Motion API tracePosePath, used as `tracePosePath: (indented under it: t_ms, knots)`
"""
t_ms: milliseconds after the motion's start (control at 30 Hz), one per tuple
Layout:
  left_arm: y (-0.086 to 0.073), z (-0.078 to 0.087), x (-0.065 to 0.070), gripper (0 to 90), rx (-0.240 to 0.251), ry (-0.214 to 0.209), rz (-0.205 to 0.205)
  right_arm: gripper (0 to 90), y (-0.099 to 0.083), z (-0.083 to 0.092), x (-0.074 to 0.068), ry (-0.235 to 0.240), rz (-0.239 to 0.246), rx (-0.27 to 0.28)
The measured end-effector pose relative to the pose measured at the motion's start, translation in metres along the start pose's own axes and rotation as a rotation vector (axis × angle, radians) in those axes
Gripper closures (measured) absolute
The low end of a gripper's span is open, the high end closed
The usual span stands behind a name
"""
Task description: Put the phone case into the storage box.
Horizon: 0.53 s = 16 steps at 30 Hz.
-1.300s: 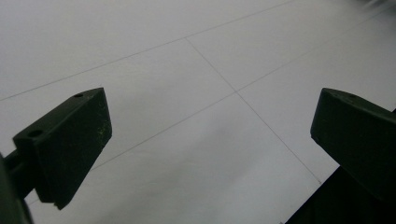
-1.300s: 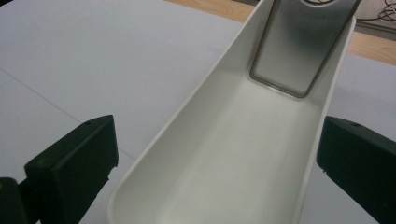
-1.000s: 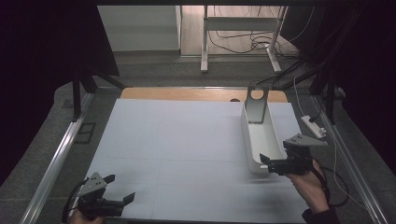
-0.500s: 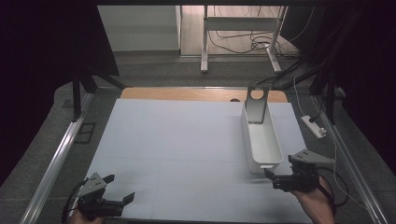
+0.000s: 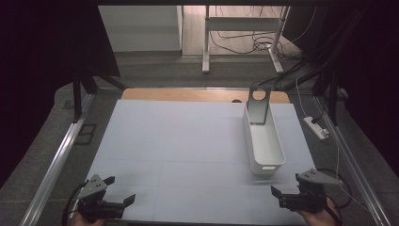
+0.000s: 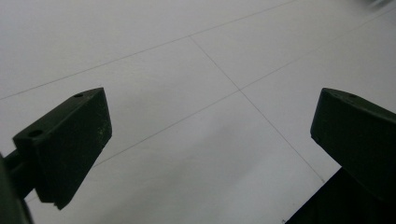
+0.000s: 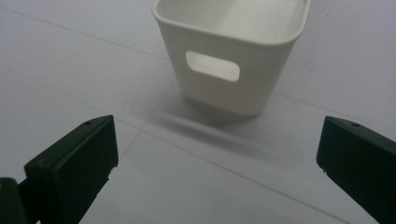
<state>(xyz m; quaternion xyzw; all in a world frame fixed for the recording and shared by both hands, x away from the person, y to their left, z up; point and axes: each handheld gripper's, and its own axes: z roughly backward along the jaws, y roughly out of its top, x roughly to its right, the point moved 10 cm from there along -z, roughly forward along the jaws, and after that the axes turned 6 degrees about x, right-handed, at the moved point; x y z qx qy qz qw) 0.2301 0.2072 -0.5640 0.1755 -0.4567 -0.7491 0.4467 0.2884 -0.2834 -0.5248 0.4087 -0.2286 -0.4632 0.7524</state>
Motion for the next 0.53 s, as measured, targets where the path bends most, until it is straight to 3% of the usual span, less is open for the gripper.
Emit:
tracePosePath:
  t_ms: [133,267,533]
  knots:
    - [0.0,0.0,0.0,0.0,-0.001,0.0,-0.001,0.0,-0.007,0.004,-0.002,-0.005,0.013,-0.006]
    - [0.0,0.0,0.0,0.0,-0.002,0.0,-0.001,0.0,-0.018,0.005,0.001,-0.038,0.042,-0.049]
    - [0.0,-0.001,0.001,0.0,-0.006,0.001,-0.001,0.0,-0.02,0.004,0.001,-0.042,0.05,-0.062]
